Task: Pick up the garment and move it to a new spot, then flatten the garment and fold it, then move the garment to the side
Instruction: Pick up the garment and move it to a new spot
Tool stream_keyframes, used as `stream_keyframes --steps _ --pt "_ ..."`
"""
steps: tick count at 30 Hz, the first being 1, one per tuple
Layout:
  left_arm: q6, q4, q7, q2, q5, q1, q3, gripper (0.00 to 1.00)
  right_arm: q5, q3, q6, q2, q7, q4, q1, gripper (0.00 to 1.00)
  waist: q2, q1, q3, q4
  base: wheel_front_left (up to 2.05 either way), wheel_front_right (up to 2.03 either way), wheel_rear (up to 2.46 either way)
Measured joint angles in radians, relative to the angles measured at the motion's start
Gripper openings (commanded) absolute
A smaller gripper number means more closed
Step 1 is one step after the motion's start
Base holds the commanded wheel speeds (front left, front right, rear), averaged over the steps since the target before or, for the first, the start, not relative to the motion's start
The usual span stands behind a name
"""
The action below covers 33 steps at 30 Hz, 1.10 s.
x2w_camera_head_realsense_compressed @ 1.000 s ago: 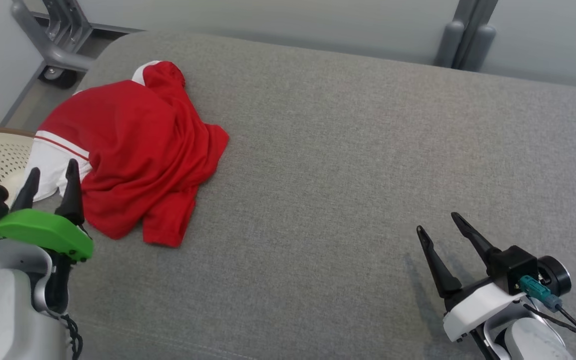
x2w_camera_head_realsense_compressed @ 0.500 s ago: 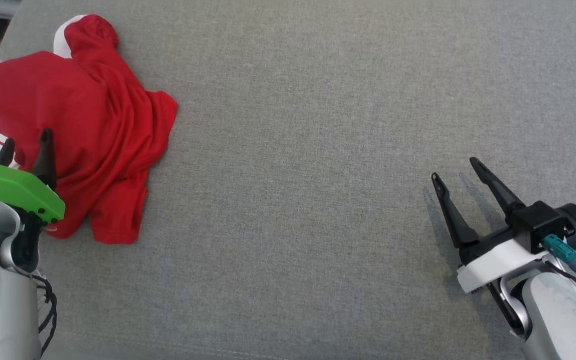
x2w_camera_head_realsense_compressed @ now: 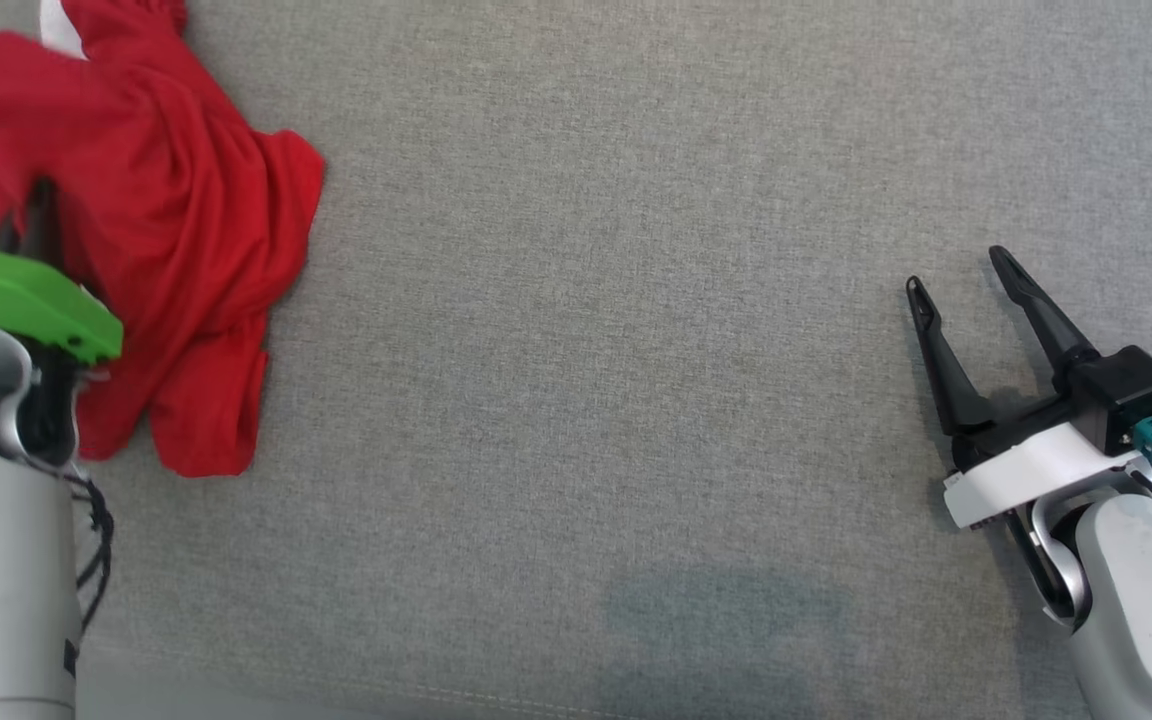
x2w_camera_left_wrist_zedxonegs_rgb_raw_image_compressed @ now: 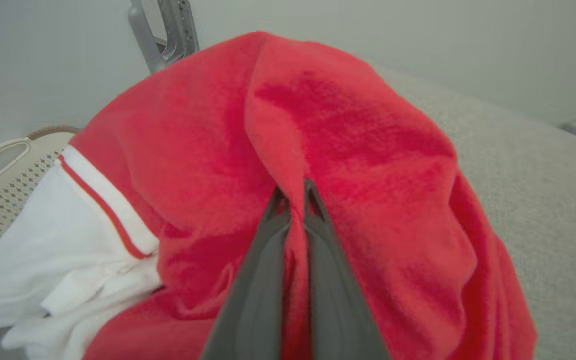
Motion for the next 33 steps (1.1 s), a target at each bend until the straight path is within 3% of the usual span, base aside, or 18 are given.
stream_keyframes --steps 9,16,21,28,33 --pt "-0.001 -0.092 -0.12 0.036 0.073 -0.078 -0.063 0.0 0.014 0.017 -0.007 0.066 -0.002 0.039 0.004 1.0 0.0 -0.0001 -0.071 0.008 0.0 0.0 0.0" --pt "-0.001 -0.225 -0.128 0.011 0.073 -0.123 -0.255 0.0 0.027 0.037 -0.007 0.117 -0.002 0.055 0.009 1.0 0.0 -0.0002 -0.134 -0.005 0.0 0.0 0.0" --pt "-0.001 -0.322 -0.072 -0.003 0.029 -0.131 -0.412 0.0 0.04 0.047 -0.006 0.138 -0.002 0.066 0.027 1.0 0.0 -0.0003 -0.186 -0.035 0.0 0.0 0.0" --pt "-0.001 -0.516 0.079 -0.013 -0.18 -0.151 -0.566 0.0 0.076 0.041 -0.017 0.155 -0.002 0.064 0.061 1.0 0.0 -0.0003 -0.248 -0.129 0.0 0.0 0.0" --pt "-0.001 -0.621 0.205 -0.069 -0.354 -0.149 -0.625 0.0 0.09 0.017 -0.036 0.159 -0.002 0.052 0.089 1.0 0.0 -0.0003 -0.274 -0.199 0.0 0.0 0.0"
